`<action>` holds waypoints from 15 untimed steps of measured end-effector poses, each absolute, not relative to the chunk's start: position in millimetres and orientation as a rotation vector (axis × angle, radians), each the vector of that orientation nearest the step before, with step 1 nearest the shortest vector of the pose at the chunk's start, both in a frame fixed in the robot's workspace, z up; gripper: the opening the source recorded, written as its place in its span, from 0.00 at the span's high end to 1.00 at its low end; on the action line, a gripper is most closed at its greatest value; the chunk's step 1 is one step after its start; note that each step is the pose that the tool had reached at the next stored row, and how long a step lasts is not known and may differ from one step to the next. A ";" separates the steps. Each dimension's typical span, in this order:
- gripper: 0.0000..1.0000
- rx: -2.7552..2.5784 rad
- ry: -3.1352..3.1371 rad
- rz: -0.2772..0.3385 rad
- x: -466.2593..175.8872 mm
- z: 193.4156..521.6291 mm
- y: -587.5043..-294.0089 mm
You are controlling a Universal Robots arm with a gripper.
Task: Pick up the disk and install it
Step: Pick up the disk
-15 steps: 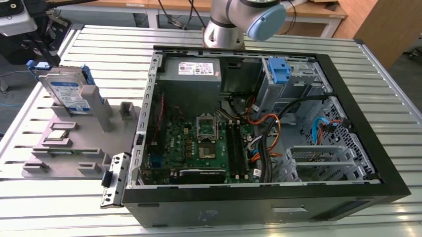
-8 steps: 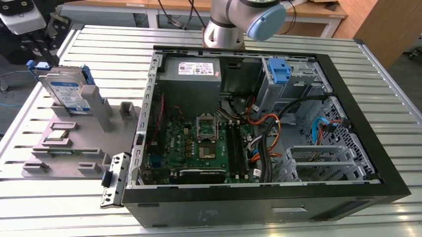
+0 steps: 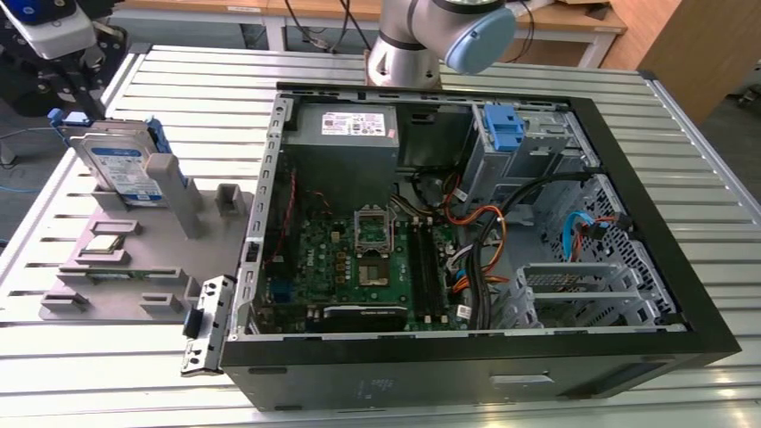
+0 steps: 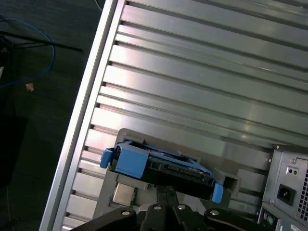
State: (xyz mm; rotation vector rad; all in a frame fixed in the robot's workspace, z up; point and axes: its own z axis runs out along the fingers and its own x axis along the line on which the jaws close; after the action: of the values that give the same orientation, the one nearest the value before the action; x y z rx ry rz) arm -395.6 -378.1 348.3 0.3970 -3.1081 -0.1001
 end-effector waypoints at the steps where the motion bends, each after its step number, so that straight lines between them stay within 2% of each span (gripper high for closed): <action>1: 0.90 0.422 -3.104 -0.100 -395.6 348.3 -378.1; 15: 0.90 0.771 -3.029 -0.098 -395.6 348.0 -378.1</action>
State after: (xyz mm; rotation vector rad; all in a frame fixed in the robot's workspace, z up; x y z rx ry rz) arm -395.6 -378.1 348.0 0.7705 -3.0293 -0.0985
